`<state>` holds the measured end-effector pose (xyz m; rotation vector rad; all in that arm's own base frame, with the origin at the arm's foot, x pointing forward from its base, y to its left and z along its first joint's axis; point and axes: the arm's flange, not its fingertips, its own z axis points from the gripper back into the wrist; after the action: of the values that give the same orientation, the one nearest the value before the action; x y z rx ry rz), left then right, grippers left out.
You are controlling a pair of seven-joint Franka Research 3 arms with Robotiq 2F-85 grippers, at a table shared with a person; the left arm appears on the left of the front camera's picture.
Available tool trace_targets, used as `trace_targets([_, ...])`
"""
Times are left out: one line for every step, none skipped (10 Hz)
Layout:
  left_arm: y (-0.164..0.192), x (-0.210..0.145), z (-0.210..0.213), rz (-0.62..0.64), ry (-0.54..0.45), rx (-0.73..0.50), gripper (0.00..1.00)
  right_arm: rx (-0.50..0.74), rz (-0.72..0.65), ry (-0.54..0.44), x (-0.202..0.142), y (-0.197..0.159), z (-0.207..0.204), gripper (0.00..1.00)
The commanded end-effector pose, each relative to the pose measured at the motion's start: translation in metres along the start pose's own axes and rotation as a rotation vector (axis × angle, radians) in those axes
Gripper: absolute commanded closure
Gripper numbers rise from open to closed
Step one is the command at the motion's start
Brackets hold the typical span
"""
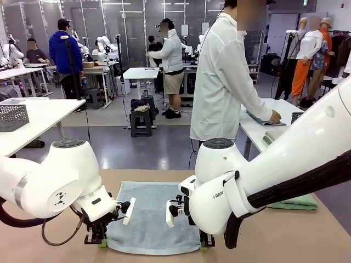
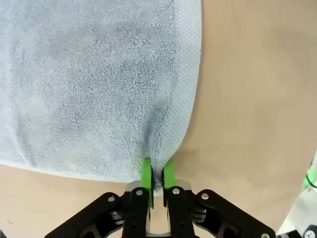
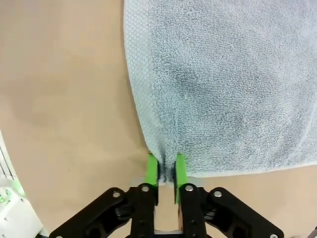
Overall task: Fold the towels and place them in the basket.
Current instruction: When a person lays out a Towel with hook on the table, fold it in half twice.
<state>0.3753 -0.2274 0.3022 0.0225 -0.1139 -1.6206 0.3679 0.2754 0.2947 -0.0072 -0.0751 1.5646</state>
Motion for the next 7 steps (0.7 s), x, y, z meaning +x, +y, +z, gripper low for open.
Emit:
trace_targets([0.006,0.002,0.005,-0.008,0.021,-0.013,1.0,0.008,-0.005,0.039,0.001,-0.002,0.0,1.0])
trace_targets([0.006,0.002,0.006,-0.012,0.024,-0.014,1.0,0.009,0.001,0.044,0.001,-0.002,0.002,1.0])
trace_targets([0.006,0.003,0.006,-0.018,0.026,-0.017,1.0,0.011,0.002,0.047,0.002,-0.002,0.006,1.0])
trace_targets([0.006,0.003,0.007,-0.014,0.024,-0.012,1.0,0.007,0.008,0.052,0.002,-0.002,0.007,1.0])
trace_targets([0.005,0.003,0.01,-0.014,0.003,0.002,1.0,-0.023,0.038,0.038,0.003,-0.002,0.01,1.0])
trace_targets([0.002,0.003,0.003,-0.004,0.002,-0.003,1.0,0.011,0.012,0.019,0.001,-0.002,0.003,1.0])
trace_targets([0.002,0.003,0.003,-0.004,0.002,-0.003,1.0,0.011,0.012,0.019,0.001,-0.002,0.003,1.0])
